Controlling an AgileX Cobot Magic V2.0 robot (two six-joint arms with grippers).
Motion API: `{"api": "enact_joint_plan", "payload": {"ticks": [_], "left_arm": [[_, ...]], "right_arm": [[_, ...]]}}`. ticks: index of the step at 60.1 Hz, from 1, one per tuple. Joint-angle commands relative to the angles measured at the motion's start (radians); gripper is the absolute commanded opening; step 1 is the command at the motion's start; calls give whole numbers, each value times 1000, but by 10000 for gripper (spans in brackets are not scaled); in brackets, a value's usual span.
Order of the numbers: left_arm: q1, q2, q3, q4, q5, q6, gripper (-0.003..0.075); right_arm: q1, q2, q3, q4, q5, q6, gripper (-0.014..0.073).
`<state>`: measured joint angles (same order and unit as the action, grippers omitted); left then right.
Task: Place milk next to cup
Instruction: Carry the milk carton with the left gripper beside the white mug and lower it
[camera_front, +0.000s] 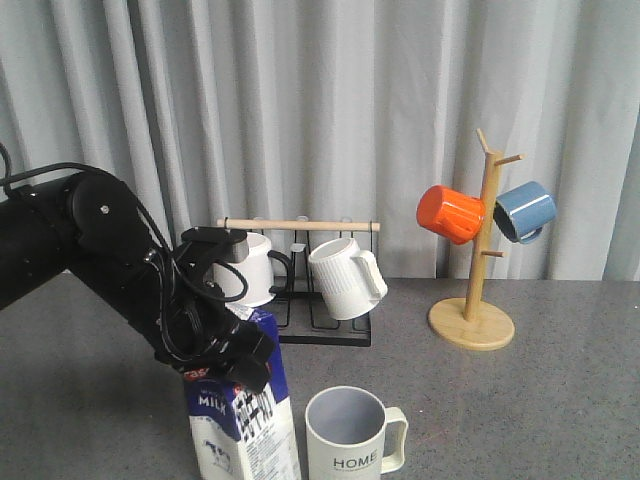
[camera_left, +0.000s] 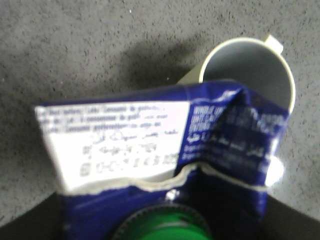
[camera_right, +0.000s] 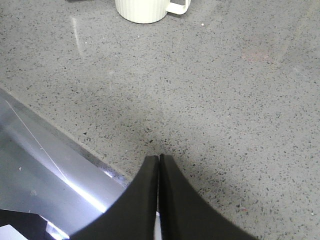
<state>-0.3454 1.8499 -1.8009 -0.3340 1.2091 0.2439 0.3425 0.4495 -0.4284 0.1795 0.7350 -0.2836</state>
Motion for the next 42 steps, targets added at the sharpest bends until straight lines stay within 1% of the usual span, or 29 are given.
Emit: {"api": "enact_joint_plan", "payload": {"ticks": [1, 11, 17, 18, 24, 30, 37, 42], "left_arm": [[-6, -52, -31, -24, 14, -8, 50], [-6, -52, -31, -32, 40, -9, 164], [-6, -52, -31, -40, 40, -9, 279], [-6, -52, -31, -43, 40, -9, 287], [-6, -52, -31, -75, 40, -9, 408], [-6, -52, -31, -104, 40, -11, 502], [-6, -57, -31, -129, 40, -31, 568], [-6, -67, -31, -128, 40, -32, 583]], "right_arm": [[-1, 5, -24, 3, -59, -2, -5], [-1, 5, -24, 3, -59, -2, -5], [-1, 5, -24, 4, -58, -2, -5], [-1, 5, -24, 4, -58, -2, -5], [-1, 5, -24, 4, -58, -2, -5], [-1, 5, -24, 4, -58, -2, -5], [-1, 5, -24, 4, -58, -2, -5], [-1, 5, -24, 4, -58, -2, -5]]}}
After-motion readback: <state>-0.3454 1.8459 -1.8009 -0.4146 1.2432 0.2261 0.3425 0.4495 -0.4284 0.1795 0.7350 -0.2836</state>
